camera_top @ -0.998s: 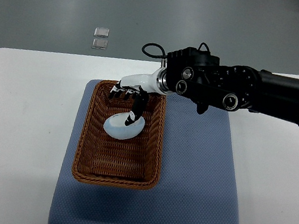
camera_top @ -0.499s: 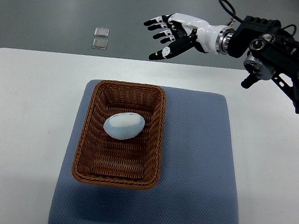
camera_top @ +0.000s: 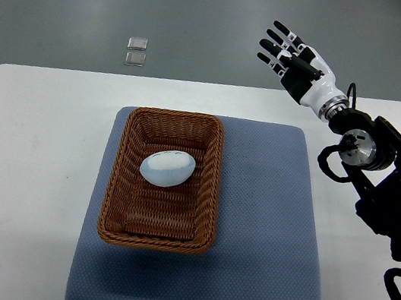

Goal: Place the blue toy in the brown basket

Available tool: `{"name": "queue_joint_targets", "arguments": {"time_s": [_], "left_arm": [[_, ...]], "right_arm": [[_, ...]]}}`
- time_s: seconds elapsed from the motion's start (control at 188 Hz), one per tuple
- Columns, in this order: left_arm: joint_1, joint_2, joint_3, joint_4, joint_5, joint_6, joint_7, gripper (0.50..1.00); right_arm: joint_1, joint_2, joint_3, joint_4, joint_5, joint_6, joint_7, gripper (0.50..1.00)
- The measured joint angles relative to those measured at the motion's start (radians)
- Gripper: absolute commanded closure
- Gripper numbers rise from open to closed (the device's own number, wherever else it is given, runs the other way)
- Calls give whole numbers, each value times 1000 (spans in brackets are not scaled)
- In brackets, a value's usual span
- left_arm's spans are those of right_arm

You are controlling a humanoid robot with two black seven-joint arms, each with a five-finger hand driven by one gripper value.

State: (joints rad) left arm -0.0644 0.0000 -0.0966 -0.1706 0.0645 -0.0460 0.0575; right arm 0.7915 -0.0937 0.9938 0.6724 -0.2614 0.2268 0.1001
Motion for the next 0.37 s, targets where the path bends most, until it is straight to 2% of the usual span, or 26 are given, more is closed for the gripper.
{"name": "queue_joint_targets", "arguments": {"time_s": [0.133, 0.366], "left_arm": [[0, 0, 0, 0, 0, 0, 0, 500], [0, 0, 0, -2, 0, 0, 0, 500]], "right_arm": [[-19, 18, 14, -71, 84, 4, 2, 599], [-39, 23, 14, -84, 139, 15, 3, 595]]}}
